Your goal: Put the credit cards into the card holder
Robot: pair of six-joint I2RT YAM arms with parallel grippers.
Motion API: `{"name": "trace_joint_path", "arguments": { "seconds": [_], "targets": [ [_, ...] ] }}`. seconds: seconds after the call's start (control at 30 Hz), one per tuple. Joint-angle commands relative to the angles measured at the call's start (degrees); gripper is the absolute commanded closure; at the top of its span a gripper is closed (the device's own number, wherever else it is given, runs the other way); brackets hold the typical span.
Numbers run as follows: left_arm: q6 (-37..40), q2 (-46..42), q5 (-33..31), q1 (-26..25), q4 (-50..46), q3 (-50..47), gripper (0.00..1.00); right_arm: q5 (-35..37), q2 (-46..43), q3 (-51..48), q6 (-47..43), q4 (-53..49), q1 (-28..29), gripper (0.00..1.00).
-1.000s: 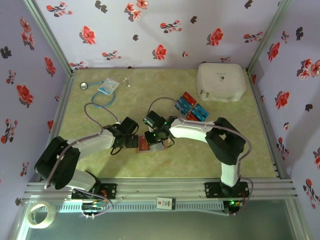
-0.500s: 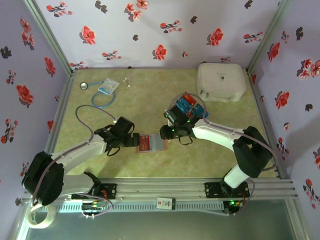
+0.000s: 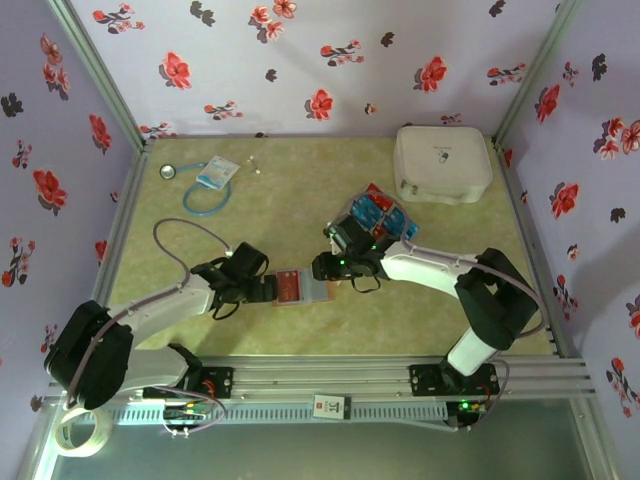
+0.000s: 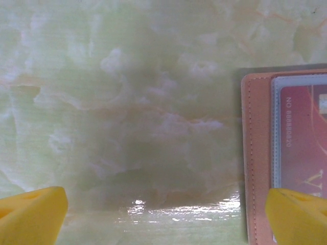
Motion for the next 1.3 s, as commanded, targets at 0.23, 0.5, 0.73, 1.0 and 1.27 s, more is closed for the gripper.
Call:
{"name": "trace_joint_path", "arguments": {
  "seconds": [0.23, 0.5, 0.73, 1.0, 1.27],
  "targets": [
    [0.6, 3.2, -0.2, -0.4, 2.4, 0.1, 0.0, 0.7, 2.6, -0.5, 1.5, 1.0, -0.1, 0.55],
    [1.3, 5.7, -0.3, -0.4, 3.4, 0.0, 0.0, 0.7, 3.7, -0.4, 1.8, 1.2, -0.1, 0.52],
    [0.8, 7.0, -1.1, -0.4, 2.7, -0.1, 0.0, 0.1, 4.8, -0.2, 1.9, 1.8, -0.1, 0.52],
    [1.0, 7.5, -1.2, -0.6, 2.9, -0.3, 0.0, -0.3, 6.1, -0.8, 2.4, 2.9, -0.1, 0.52],
    [1.0, 8.2, -1.2, -0.6, 3.5, -0.4, 0.0, -1.6, 7.6, -0.9, 2.9, 3.6, 0.0, 0.52]
  ]
}}
